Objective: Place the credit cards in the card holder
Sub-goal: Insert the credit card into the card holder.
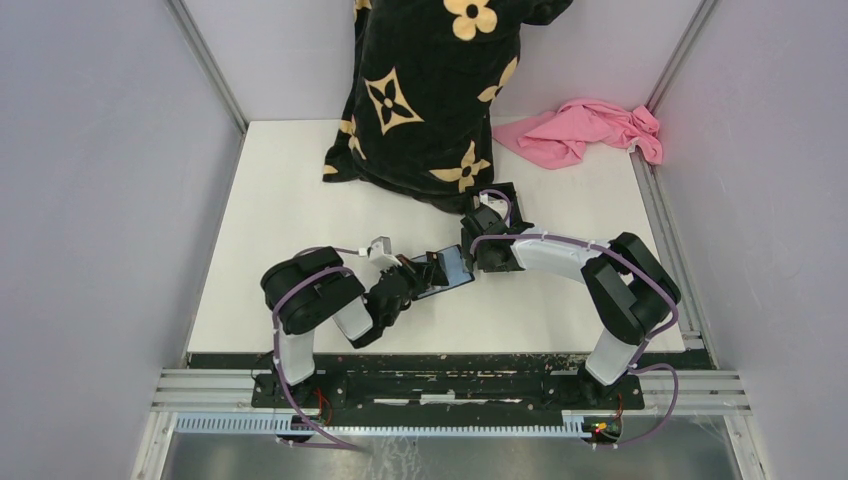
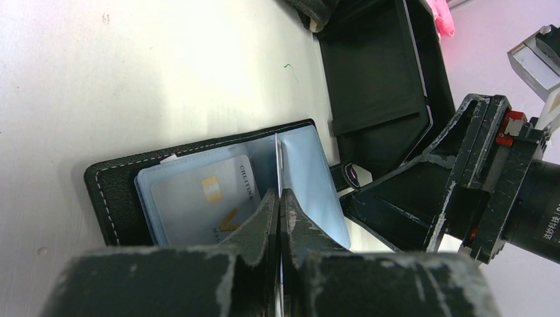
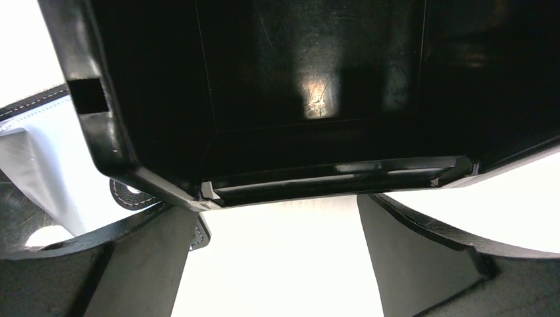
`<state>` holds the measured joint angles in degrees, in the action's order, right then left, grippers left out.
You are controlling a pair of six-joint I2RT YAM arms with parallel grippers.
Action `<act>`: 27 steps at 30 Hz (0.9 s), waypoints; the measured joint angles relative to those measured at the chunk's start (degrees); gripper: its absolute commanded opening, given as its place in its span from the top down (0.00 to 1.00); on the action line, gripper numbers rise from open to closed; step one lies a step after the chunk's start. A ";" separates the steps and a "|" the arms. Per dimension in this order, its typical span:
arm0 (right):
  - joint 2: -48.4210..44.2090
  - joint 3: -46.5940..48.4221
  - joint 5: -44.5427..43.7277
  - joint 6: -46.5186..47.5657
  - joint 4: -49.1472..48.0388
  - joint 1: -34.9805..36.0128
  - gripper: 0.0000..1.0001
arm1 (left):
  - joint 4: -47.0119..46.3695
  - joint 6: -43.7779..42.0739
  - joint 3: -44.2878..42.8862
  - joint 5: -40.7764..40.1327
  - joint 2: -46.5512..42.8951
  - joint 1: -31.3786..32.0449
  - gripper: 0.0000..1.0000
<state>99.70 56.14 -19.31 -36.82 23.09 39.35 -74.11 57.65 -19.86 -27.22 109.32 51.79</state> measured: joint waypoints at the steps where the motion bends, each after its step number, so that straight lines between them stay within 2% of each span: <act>1: 0.02 0.04 0.02 0.00 0.02 0.00 0.00 | 0.26 -0.28 -0.02 0.24 -0.20 -0.04 0.97; 13: 0.33 0.39 0.02 0.00 0.31 0.02 0.00 | 5.05 -4.98 -0.85 1.40 -3.26 -0.35 0.97; 27: 0.37 0.42 0.02 0.13 0.33 0.02 0.00 | 6.58 -9.64 -2.40 0.70 -3.45 -0.35 0.97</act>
<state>100.07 56.55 -19.29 -36.69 23.42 39.38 -67.53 48.01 -22.26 -26.52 105.86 51.44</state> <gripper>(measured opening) 0.994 0.043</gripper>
